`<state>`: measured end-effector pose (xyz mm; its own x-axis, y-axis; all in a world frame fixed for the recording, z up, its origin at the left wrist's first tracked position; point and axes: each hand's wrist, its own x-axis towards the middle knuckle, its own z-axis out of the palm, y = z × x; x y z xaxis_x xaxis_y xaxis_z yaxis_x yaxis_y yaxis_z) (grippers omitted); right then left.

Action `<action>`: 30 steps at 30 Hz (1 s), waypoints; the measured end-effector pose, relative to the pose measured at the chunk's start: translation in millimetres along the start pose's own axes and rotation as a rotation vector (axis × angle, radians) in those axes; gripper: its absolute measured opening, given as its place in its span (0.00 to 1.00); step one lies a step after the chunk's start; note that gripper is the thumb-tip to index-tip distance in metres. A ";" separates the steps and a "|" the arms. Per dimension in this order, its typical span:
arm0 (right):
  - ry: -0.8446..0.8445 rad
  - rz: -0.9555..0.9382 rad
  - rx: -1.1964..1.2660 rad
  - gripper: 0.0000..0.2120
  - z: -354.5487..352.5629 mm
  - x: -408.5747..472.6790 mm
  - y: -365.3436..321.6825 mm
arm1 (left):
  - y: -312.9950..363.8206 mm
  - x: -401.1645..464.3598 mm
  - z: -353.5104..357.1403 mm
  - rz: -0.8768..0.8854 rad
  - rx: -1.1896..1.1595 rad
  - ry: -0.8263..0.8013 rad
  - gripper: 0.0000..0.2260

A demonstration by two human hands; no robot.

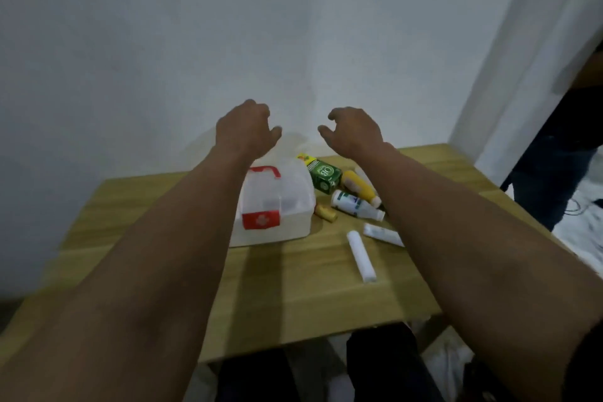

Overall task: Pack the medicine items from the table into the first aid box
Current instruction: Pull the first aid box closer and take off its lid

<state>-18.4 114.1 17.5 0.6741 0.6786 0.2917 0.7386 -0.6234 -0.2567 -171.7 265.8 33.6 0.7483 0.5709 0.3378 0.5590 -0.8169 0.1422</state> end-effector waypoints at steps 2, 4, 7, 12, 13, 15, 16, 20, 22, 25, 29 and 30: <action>-0.012 0.006 0.022 0.22 -6.2 -34.6 -2.5 | -4.0 -35.8 -14.2 -0.023 0.002 0.007 0.23; -0.003 0.009 0.041 0.22 -11.7 -61.8 -5.0 | -11.9 -65.0 -26.0 -0.063 -0.004 0.029 0.23; 0.038 -0.009 0.078 0.22 -20.2 -92.7 -11.4 | -22.4 -99.8 -40.0 -0.136 -0.073 0.092 0.24; 0.021 -0.078 0.128 0.24 -22.4 -133.3 -28.4 | -30.2 -149.2 -39.0 -0.159 -0.153 0.059 0.27; 0.016 -0.091 0.139 0.24 -21.3 -137.3 -32.7 | -32.0 -155.3 -36.2 -0.158 -0.173 0.050 0.28; -0.010 -0.130 0.141 0.25 -15.4 -142.0 -41.2 | -35.6 -165.1 -30.8 -0.164 -0.203 0.026 0.31; -0.032 -0.154 0.134 0.26 -10.1 -143.1 -45.0 | -38.6 -168.4 -26.2 -0.163 -0.228 0.010 0.32; -0.100 -0.251 0.069 0.32 12.2 -140.9 -55.6 | -48.6 -172.9 -10.7 -0.068 -0.448 -0.076 0.35; -0.128 -0.304 0.018 0.37 26.6 -138.7 -58.8 | -57.3 -170.3 3.2 -0.064 -0.520 -0.086 0.37; -0.165 -0.340 -0.076 0.44 49.9 -133.4 -60.6 | -62.2 -165.9 23.2 -0.055 -0.577 -0.084 0.39; -0.102 -0.317 -0.110 0.48 72.2 -130.6 -62.2 | -61.6 -165.1 40.4 -0.051 -0.632 0.004 0.37; -0.079 -0.311 -0.111 0.47 75.8 -130.8 -63.3 | -61.7 -165.4 42.9 -0.054 -0.628 0.022 0.38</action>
<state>-152.7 94.3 -74.2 0.4184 0.8683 0.2664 0.9065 -0.4174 -0.0634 -314.7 225.3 -71.0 0.7135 0.6162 0.3334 0.2744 -0.6837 0.6763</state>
